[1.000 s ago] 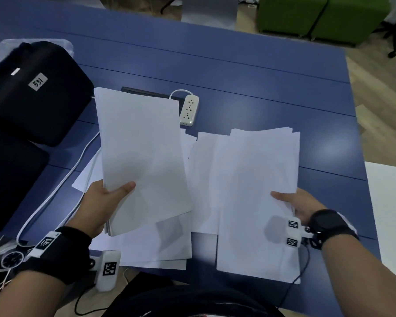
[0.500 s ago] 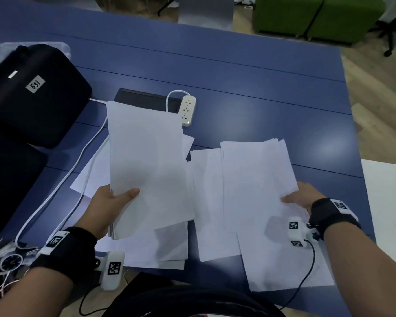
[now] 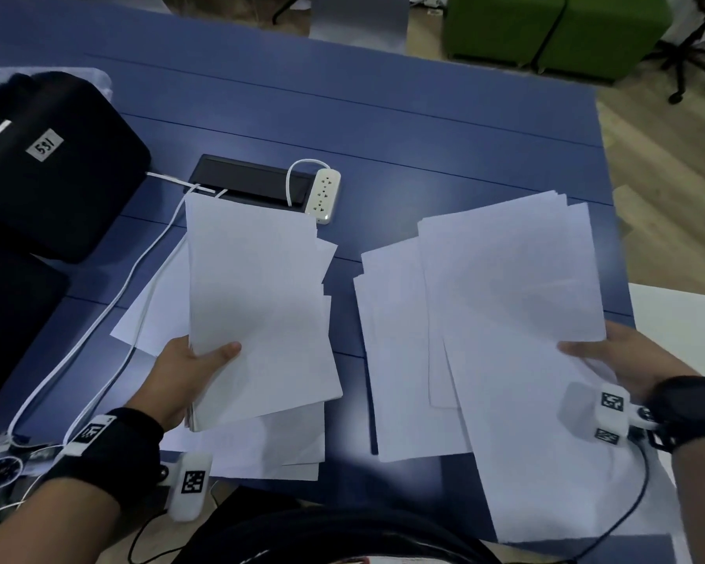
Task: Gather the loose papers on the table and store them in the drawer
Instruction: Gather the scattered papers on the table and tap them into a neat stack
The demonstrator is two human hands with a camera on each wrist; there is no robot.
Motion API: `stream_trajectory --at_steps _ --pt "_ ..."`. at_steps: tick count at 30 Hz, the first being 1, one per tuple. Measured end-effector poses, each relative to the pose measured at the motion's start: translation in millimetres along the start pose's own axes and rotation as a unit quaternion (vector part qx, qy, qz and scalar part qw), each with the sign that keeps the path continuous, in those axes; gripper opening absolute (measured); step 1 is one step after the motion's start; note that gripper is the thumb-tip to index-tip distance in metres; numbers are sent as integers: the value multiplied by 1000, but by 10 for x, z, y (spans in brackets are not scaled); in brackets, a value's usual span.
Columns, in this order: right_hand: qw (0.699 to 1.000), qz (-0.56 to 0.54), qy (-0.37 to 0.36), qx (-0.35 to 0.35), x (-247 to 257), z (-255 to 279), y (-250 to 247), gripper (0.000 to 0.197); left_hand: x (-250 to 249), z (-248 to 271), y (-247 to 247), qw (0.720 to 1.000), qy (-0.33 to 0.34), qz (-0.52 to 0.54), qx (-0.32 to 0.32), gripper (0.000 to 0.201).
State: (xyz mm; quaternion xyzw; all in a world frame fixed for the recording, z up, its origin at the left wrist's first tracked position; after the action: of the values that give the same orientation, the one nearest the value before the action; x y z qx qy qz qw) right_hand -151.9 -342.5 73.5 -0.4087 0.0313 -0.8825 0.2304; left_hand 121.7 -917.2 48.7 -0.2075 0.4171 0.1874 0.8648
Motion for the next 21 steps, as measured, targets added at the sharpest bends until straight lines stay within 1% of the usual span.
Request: stream_trajectory --at_steps 3,6,7,10,12,15,17,18,19,21 --pt "999 -31 22 30 -173 8 -11 45 -32 -8 73 1000 3 0 6 11" --pt "996 -46 40 66 -332 40 74 67 -68 -4 155 1000 6 3 25 15" --pt "995 -57 37 73 -361 45 90 67 -90 4 178 999 7 6 31 17" --pt "992 -101 26 66 -385 44 117 59 -165 26 246 999 10 5 52 18" --pt "989 -126 19 74 -328 36 218 53 -200 37 316 997 9 -3 75 19" --pt "987 -131 4 94 -139 14 516 47 -314 86 521 994 17 -14 105 27" --pt "986 -124 -1 111 -15 -14 757 45 -461 143 695 993 30 -19 112 25" --pt "985 -122 -2 121 32 -26 872 45 -548 177 782 993 36 -15 113 31" --pt "984 -122 -2 131 71 -32 982 44 -638 216 868 992 45 -8 119 45" --pt "981 -136 -6 140 151 -21 1156 44 -808 282 1025 986 75 -4 149 83"
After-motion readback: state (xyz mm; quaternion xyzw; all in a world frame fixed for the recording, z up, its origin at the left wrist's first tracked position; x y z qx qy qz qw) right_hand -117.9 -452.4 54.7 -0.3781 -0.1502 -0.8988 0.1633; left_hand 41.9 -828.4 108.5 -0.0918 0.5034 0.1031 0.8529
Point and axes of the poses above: each hand's wrist, its own z-axis away from the middle knuckle, its own y-axis out of the palm, x = y × z, the point moved 9 cm from there along -z, towards the middle knuckle, and after that the axes turned 2 degrees about x, right-handed, at the moved point
